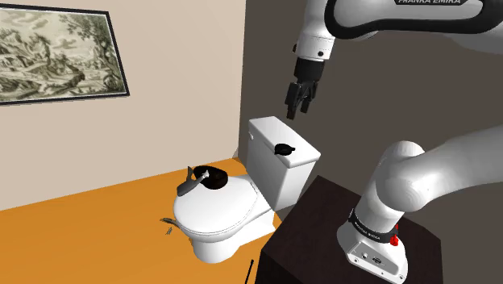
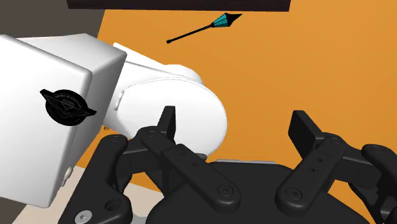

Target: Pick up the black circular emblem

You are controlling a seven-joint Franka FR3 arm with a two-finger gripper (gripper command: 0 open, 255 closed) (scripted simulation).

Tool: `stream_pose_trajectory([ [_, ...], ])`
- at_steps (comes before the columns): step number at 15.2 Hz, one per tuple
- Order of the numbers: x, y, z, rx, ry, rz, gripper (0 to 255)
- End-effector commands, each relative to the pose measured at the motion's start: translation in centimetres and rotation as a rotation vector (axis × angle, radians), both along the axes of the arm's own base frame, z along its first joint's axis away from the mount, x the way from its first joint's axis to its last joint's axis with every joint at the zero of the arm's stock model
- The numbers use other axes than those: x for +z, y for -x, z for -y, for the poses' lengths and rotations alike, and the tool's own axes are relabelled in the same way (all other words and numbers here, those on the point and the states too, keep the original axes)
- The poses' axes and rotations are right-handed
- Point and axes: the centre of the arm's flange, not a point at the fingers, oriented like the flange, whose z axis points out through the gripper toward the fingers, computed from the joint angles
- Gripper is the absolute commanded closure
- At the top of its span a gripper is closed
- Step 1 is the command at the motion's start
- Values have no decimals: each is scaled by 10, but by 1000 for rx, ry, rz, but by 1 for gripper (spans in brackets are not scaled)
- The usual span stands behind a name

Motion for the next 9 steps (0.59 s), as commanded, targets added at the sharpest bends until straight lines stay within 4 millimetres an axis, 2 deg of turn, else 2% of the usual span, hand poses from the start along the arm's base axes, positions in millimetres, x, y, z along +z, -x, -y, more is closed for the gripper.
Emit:
stream_pose_trajectory([
  [1,0,0,0,0,0,0,0],
  [9,-79,-89,-35,-132,243,-108,0],
])
